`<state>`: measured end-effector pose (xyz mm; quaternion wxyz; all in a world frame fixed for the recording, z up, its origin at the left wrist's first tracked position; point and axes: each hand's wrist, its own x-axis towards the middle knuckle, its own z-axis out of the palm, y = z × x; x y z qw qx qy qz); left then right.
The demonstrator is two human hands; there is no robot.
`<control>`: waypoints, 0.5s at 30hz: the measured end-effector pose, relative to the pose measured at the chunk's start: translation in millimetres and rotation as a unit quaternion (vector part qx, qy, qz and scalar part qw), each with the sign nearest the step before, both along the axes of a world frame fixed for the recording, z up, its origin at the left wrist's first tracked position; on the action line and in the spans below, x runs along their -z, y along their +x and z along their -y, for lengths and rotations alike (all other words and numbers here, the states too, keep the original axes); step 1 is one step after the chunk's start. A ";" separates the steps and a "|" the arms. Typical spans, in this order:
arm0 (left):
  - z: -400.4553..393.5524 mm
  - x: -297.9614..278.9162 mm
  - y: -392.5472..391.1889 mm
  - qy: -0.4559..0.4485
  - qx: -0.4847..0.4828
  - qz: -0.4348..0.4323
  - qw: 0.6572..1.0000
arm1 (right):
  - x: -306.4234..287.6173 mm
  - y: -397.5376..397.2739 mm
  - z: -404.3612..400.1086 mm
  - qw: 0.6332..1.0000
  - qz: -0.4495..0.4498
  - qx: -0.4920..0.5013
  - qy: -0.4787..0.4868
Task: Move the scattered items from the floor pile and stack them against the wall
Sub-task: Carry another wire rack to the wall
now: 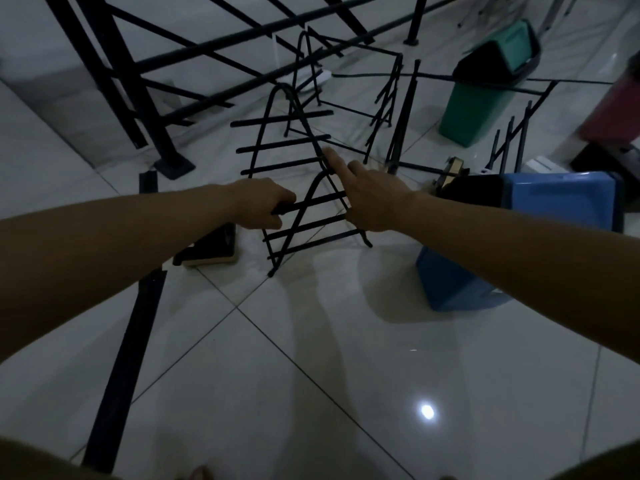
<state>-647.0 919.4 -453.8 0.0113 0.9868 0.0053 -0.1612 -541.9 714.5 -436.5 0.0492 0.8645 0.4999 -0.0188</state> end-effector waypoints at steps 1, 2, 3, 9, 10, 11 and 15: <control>-3.6 0.4 -1.1 -0.007 -0.014 -0.006 1.000 | 2.1 0.2 0.1 1.000 -0.008 0.015 0.001; -5.9 1.1 -1.4 -0.010 -0.031 -0.011 0.999 | 3.3 0.9 0.7 1.000 -0.009 0.023 -0.011; -6.8 2.0 -2.2 -0.005 -0.048 -0.016 0.999 | 4.3 1.5 0.4 0.999 -0.002 0.020 -0.034; 3.4 14.7 -1.9 0.053 -0.120 -0.051 0.990 | 6.2 -2.4 -9.7 0.995 0.031 -0.019 -0.088; 3.5 15.7 -1.7 0.030 -0.127 -0.047 0.990 | 5.3 -2.2 -10.5 0.996 0.023 -0.020 -0.079; 4.5 15.5 -1.8 0.004 -0.135 -0.039 0.990 | 4.4 -1.2 -10.8 0.997 0.014 -0.021 -0.074; 9.6 19.6 -4.3 -0.018 -0.149 -0.022 0.988 | 4.3 0.0 -12.7 0.996 0.012 -0.023 -0.089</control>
